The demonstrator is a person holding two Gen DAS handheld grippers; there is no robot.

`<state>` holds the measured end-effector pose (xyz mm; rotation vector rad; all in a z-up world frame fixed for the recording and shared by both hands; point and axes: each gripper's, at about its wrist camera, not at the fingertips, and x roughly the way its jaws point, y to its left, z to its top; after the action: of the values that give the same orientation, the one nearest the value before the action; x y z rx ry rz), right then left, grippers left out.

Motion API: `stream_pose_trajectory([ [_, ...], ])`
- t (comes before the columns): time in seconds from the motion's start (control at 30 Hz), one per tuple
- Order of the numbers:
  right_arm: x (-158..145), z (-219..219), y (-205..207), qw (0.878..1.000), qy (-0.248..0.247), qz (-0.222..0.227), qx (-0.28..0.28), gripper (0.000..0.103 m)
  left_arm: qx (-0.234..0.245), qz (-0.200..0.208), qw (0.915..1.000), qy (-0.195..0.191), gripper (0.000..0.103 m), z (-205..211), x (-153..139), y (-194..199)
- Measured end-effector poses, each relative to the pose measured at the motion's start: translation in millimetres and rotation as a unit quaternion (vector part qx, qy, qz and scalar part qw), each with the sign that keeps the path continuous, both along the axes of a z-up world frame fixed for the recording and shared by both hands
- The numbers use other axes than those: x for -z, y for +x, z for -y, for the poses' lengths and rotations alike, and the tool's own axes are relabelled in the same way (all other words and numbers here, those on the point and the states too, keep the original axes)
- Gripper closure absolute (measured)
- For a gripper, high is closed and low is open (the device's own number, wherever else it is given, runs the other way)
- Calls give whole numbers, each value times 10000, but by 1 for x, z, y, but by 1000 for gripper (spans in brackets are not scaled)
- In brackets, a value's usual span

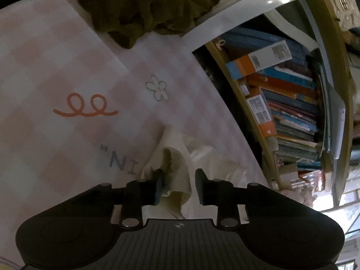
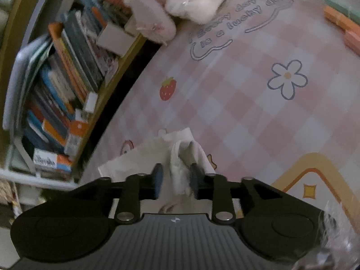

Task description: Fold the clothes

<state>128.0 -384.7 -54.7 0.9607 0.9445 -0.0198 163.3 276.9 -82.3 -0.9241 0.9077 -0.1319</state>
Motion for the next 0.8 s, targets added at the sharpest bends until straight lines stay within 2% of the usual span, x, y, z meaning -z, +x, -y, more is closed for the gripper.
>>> stream_pose_trajectory([
  [0.03,-2,-3,2,9999,-88,-24,-102,76,84,5,10000,53,75,2,-1,2],
  [0.07,-3,-6,5,9996,-177,-61,-228,76,163,-22,9995,259,83,5,-3,4],
  [0.13,-6,-12,12,9977,-384,-137,-533,94,349,-99,9970,681,99,12,-6,11],
  [0.17,-7,-15,15,9961,-502,-167,-704,98,482,-85,9960,753,99,12,-7,13],
  [0.23,-11,-17,22,9938,-528,-196,-961,98,701,-10,9960,555,100,9,-11,17],
  [0.3,-15,-8,27,9968,-96,-91,-794,98,512,262,9983,36,99,-1,-13,21],
  [0.33,-16,-7,28,9978,-126,-25,-649,98,410,400,9981,-227,98,-6,-14,23],
  [0.37,-17,-6,28,9986,-157,41,-504,98,-269,314,9978,-518,92,-14,-7,19],
  [0.4,-18,-5,28,9991,-187,108,-359,96,-988,211,9916,-808,90,-23,0,16],
  [0.43,-19,-4,28,9994,-217,174,-213,93,-1701,106,9793,-1093,85,-31,8,12],
  [0.47,-20,-3,29,9994,-247,240,-67,92,-2403,1,9609,-1372,72,-40,16,8],
  [0.5,-21,-2,29,9991,-277,306,78,88,-2620,-40,9558,-1336,66,-42,16,5],
  [0.53,-22,-1,29,9986,-307,372,224,82,-2528,47,9607,-1144,62,-42,12,4],
  [0.57,-23,-1,30,9978,-337,437,369,69,-2187,188,9723,-803,62,-39,4,5],
  [0.6,-26,-1,30,9968,-427,503,457,64,-1791,285,9828,-356,62,-31,-7,6],
  [0.63,-36,-13,29,9936,-975,570,89,64,-1387,377,9896,98,62,-23,-18,6],
  [0.67,-39,-24,28,9873,-1429,634,-294,64,-921,535,9929,531,62,-10,-28,7],
  [0.73,-40,-55,27,9620,-2363,743,-1151,63,-33,837,9876,1325,61,17,-44,9],
  [0.77,-40,-72,26,9428,-2827,805,-1574,63,449,968,9770,1844,61,37,-51,10],
  [0.8,-40,-89,25,9201,-3276,858,-1966,63,933,1093,9609,2365,61,58,-57,10],
])
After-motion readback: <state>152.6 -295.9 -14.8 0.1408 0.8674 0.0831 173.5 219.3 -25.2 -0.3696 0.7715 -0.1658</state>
